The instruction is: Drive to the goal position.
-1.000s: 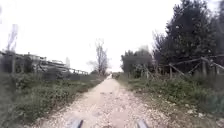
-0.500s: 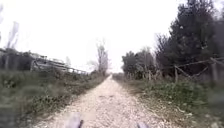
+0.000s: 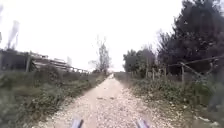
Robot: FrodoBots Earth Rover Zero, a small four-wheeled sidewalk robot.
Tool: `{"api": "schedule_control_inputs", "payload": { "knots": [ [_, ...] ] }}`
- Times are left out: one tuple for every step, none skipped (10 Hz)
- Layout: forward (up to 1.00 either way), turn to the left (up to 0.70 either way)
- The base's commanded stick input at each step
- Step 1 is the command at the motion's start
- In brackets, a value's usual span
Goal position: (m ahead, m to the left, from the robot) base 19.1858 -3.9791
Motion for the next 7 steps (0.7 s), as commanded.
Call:
{"api": "schedule_control_inputs", "payload": {
  "knots": [
    [0.7, 0.0],
    [0.7, 0.0],
    [0.7, 0.0],
    [0.7, 0.0],
    [0.7, 0.0],
    [0.7, 0.0],
    [0.7, 0.0]
  ]
}}
